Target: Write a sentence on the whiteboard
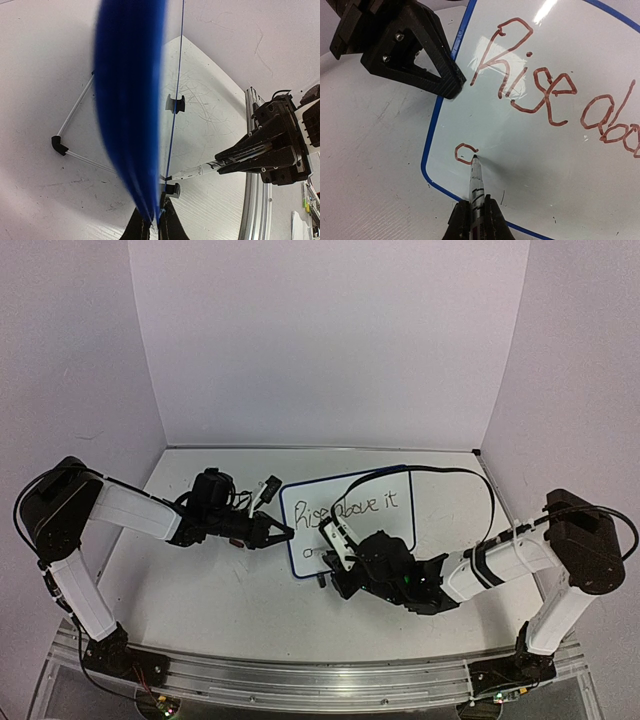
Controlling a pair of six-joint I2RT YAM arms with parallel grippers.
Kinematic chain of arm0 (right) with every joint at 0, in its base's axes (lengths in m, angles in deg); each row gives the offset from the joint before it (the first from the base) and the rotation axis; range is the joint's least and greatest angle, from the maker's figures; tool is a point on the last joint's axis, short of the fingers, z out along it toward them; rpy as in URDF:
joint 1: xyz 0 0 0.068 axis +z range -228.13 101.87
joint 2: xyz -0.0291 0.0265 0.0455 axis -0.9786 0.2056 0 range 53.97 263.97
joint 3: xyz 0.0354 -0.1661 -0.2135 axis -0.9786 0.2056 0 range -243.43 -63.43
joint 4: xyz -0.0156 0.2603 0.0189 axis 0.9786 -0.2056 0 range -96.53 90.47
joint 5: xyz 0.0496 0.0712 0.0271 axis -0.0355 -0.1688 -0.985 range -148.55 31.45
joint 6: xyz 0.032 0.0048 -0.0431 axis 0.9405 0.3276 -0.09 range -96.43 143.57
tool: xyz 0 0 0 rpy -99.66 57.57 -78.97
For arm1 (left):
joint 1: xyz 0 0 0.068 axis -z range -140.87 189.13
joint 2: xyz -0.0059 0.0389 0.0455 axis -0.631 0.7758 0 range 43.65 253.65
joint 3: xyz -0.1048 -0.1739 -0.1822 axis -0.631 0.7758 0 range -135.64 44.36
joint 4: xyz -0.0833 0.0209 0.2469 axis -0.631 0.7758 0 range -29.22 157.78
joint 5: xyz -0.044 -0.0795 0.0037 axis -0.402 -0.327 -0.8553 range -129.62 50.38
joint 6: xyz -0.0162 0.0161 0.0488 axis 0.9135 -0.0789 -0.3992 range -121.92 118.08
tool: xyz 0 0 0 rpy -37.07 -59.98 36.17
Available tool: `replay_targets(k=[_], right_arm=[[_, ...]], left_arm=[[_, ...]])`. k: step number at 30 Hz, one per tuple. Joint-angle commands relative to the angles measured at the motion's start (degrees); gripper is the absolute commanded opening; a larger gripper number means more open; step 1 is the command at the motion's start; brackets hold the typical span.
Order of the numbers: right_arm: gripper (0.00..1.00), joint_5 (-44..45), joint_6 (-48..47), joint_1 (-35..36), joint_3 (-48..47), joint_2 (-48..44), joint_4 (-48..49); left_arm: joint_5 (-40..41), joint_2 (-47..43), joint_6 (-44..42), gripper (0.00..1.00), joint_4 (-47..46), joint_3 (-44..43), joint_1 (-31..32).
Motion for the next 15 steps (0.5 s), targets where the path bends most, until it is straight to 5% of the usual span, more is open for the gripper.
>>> replay_targets(k=[1, 15], right_arm=[[0.0, 4.1, 0.6, -1.6, -0.8, -1.7, 2.7], [0.0, 2.4, 1.2, -1.6, -0.4, -1.0, 0.6]], left_arm=[[5.1, 0.9, -3.4, 0.0, 5.0, -1.1, 0.3], [5.3, 0.6, -3.6, 0.0, 5.1, -1.0, 0.3]])
